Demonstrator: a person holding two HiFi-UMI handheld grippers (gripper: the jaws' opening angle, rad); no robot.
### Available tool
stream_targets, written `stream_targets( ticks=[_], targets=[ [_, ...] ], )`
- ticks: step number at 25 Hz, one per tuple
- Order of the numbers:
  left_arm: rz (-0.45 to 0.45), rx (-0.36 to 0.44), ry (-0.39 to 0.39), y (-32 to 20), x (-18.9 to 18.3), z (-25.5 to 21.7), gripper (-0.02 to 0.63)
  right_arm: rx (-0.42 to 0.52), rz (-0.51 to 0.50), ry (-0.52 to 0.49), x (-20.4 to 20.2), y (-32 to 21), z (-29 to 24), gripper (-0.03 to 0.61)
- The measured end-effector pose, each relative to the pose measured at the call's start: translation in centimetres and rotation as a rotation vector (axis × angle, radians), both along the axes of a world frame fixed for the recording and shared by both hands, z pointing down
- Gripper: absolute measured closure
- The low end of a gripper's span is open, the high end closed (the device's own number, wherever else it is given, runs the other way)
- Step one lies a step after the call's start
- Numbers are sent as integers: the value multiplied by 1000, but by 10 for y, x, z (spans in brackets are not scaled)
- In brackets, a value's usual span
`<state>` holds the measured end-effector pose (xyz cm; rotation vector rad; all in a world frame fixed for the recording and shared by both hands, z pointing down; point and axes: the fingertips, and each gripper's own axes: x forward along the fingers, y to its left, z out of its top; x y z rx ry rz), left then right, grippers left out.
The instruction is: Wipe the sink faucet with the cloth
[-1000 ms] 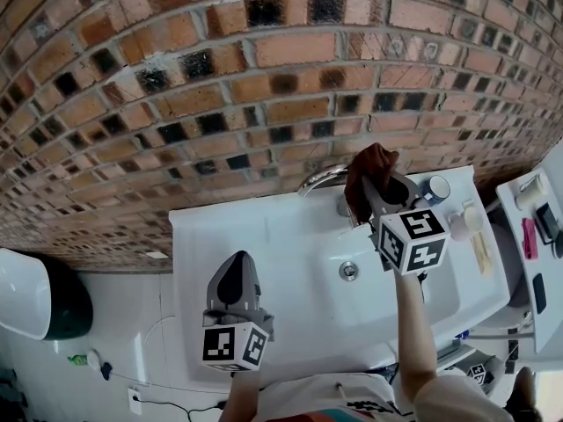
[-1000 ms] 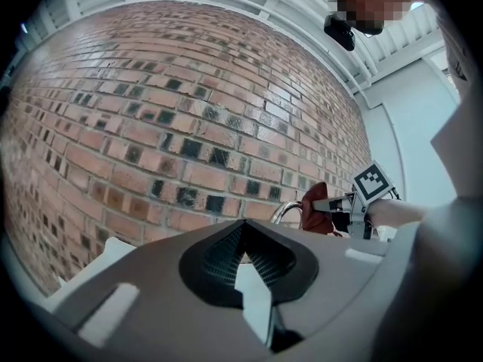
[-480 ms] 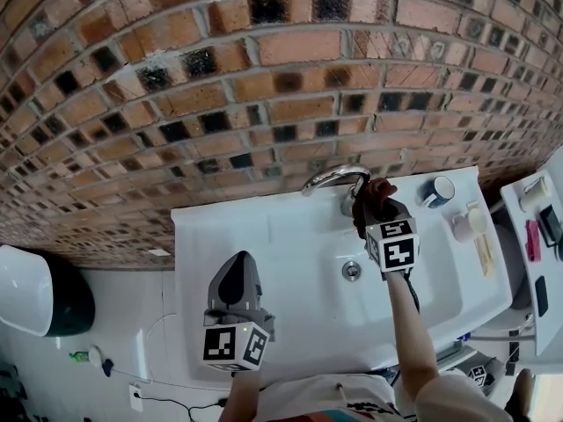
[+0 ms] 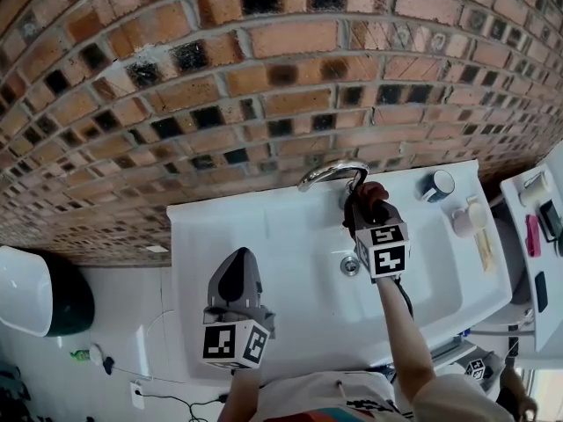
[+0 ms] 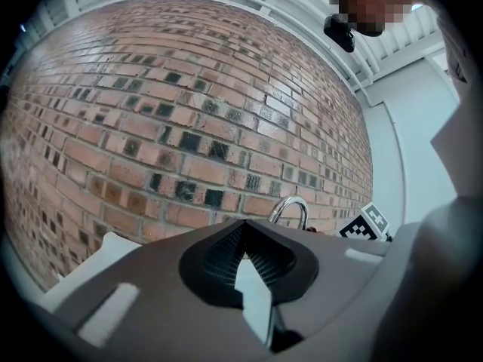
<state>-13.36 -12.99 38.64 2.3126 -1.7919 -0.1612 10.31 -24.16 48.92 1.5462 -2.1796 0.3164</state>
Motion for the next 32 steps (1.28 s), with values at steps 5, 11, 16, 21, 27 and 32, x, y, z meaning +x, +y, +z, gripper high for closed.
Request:
stream_targets(
  ticks=[5, 11, 16, 21, 27, 32],
  targets=[
    [-13, -4, 6, -1, -5, 0, 609, -27, -69, 8, -28, 1, 14, 528],
    [-40, -14, 0, 0, -17, 4, 609, -90, -82, 93, -44, -5, 44, 529],
    [-61, -25, 3, -5, -25, 9, 609, -89, -117, 161, -47, -2, 49, 529],
    [-37, -27, 5, -9, -16, 12, 609, -98, -131, 153, -52, 4, 53, 529],
    [-39, -16, 4, -6, -16, 9, 609, -74, -144, 72, -61, 7, 37, 529],
    [-64, 23, -12, 2, -24, -4, 609, 15, -153, 4, -62, 15, -10, 529]
  ],
)
